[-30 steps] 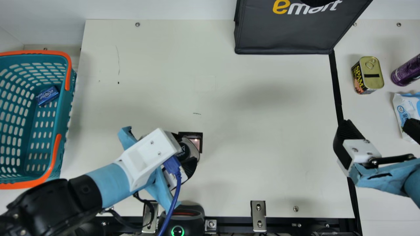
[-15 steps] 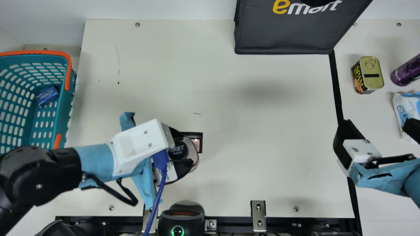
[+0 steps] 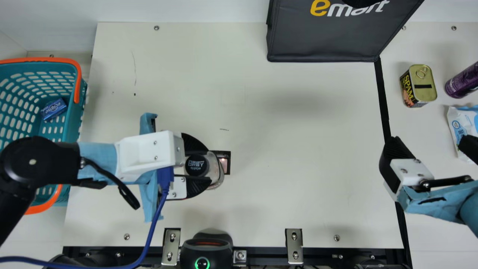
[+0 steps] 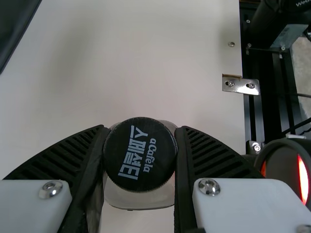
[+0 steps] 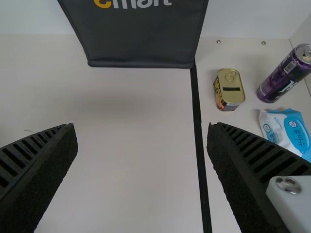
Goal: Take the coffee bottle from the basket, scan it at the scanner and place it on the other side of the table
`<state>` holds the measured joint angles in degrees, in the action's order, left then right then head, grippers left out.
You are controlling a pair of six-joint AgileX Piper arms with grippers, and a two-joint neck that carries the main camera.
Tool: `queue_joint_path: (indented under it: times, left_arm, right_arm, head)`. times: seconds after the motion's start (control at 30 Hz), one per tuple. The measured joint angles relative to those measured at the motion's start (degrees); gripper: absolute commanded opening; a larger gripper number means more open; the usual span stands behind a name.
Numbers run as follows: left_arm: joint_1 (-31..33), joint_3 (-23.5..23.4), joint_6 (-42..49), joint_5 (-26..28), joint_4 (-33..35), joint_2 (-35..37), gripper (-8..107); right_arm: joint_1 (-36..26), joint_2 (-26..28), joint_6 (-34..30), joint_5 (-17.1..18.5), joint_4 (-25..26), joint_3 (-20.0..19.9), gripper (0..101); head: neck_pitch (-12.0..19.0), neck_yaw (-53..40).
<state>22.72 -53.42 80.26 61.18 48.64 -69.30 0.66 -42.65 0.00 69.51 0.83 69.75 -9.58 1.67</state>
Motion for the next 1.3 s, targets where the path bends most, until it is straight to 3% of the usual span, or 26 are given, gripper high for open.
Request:
queue_joint_path:
  times: [0.43,1.3]
  left_arm:
    - [1.7,3.7,9.4,-4.5,2.4,-3.4,-6]
    - [2.1,4.1,7.0,-9.1,2.8,-7.3,81]
  right_arm:
    - [0.0,0.0,0.0,0.0,0.0,0.0,95]
    - [0.0,0.0,0.0,0.0,0.0,0.0,95]
  head:
    - [0.0,0.0]
    - [0.0,0.1]
